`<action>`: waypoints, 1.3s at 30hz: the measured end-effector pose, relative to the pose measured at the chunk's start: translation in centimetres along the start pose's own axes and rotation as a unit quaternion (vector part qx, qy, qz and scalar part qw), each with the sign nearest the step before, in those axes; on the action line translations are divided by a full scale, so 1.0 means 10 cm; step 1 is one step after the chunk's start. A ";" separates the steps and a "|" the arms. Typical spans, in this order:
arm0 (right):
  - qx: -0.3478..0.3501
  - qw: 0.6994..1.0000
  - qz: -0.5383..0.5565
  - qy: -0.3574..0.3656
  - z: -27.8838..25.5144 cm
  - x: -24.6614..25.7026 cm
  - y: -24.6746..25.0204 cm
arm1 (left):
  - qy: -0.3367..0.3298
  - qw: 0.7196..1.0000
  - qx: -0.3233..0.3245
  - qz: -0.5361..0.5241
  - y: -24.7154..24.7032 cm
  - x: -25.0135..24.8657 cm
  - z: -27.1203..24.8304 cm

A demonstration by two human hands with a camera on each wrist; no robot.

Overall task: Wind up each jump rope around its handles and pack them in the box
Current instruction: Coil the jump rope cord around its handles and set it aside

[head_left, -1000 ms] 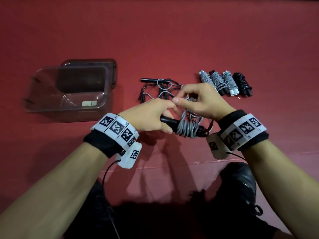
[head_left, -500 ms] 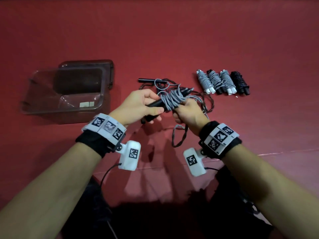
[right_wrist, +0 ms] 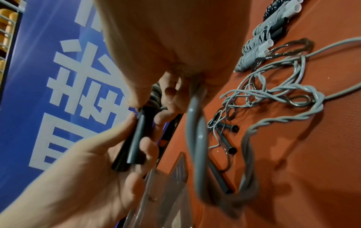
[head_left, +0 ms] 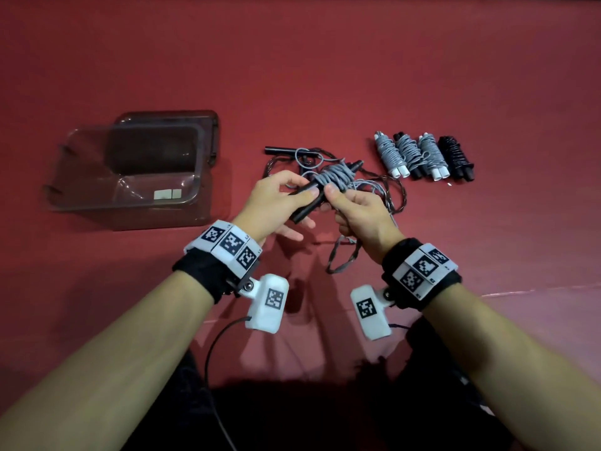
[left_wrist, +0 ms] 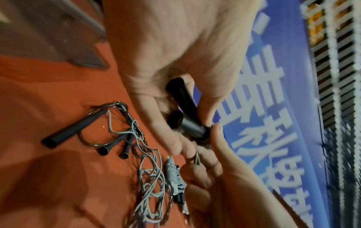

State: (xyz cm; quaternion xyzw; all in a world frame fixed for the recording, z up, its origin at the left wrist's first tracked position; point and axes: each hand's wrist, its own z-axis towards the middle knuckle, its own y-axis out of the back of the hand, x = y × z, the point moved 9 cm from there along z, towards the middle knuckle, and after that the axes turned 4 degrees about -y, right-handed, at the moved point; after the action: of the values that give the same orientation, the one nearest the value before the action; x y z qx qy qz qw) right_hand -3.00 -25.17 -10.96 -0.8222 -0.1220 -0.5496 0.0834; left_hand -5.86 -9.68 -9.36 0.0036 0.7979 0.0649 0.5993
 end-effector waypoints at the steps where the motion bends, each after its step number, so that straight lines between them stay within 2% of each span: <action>1: -0.006 1.000 0.008 -0.002 -0.01 0.00 -0.01 | -0.022 1.000 -0.012 0.011 0.03 -0.02 0.02; 4: -0.017 0.999 0.020 -0.040 -0.03 -0.10 -0.09 | -0.093 0.991 -0.067 0.066 0.08 -0.09 0.03; 6: 0.001 0.996 0.008 -0.086 -0.03 -0.21 -0.16 | -0.099 0.985 -0.114 0.083 0.20 -0.06 0.04; 8: 0.044 0.994 0.001 -0.102 -0.05 -0.25 -0.28 | -0.099 0.978 -0.143 0.112 0.35 -0.04 0.06; 10: 0.052 0.993 -0.066 -0.081 -0.06 -0.19 -0.32 | -0.122 0.964 -0.145 0.187 0.41 -0.09 0.05; 11: 0.046 0.986 -0.153 -0.048 -0.07 -0.11 -0.33 | -0.144 0.953 -0.142 0.227 0.39 -0.14 0.02; 12: 0.040 0.962 -0.269 0.000 -0.09 0.00 -0.35 | -0.167 0.941 -0.137 0.261 0.35 -0.19 -0.02; 14: 0.035 0.869 -0.482 0.105 -0.16 0.23 -0.42 | -0.206 0.915 -0.107 0.330 0.22 -0.24 -0.06; 15: 0.033 0.830 -0.538 0.145 -0.20 0.35 -0.44 | -0.216 0.897 -0.080 0.376 0.14 -0.22 -0.07; 17: 0.048 0.770 -0.608 0.185 -0.26 0.55 -0.46 | -0.213 0.863 -0.016 0.458 0.05 -0.17 -0.06; 19: 0.082 0.717 -0.659 0.211 -0.31 0.66 -0.50 | -0.209 0.851 0.040 0.480 0.05 -0.18 -0.03; 21: 0.092 0.704 -0.661 0.244 -0.34 0.76 -0.47 | -0.206 0.842 0.092 0.490 0.06 -0.25 0.00; 23: 0.085 0.719 -0.635 0.269 -0.31 0.81 -0.41 | -0.191 0.825 0.147 0.512 0.04 -0.29 0.03; 24: 0.094 0.741 -0.608 0.268 -0.27 0.80 -0.35 | -0.184 0.827 0.178 0.500 0.02 -0.30 0.03; 27: 0.148 0.852 -0.438 0.247 -0.19 0.82 -0.20 | -0.197 0.859 0.234 0.411 -0.06 -0.41 -0.02; 29: 0.175 0.899 -0.319 0.245 -0.20 0.83 -0.10 | -0.216 0.868 0.244 0.374 -0.10 -0.52 -0.05; 30: 0.189 0.916 -0.275 0.223 -0.18 0.77 -0.07 | -0.229 0.868 0.252 0.362 -0.13 -0.59 -0.08; 32: 0.231 0.946 -0.192 0.117 -0.14 0.54 -0.08 | -0.255 0.868 0.269 0.330 -0.17 -0.73 -0.17; 33: 0.261 0.953 -0.144 0.047 -0.15 0.39 -0.14 | -0.259 0.874 0.270 0.311 -0.17 -0.78 -0.19; 35: 0.321 0.944 -0.043 -0.059 -0.24 0.15 -0.30 | -0.255 0.888 0.256 0.285 -0.13 -0.84 -0.20; 37: 0.343 0.934 0.021 -0.100 -0.32 0.08 -0.42 | -0.250 0.901 0.233 0.268 -0.06 -0.84 -0.19; 39: 0.326 0.939 0.042 -0.100 -0.31 0.08 -0.45 | -0.232 0.922 0.187 0.245 0.06 -0.78 -0.12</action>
State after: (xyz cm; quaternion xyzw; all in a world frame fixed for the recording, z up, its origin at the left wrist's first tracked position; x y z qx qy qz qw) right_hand -6.72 -21.61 -8.99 -0.8049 -0.2676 -0.3906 0.3576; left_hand -4.86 -9.81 -1.47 0.3262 0.6079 0.0568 0.7216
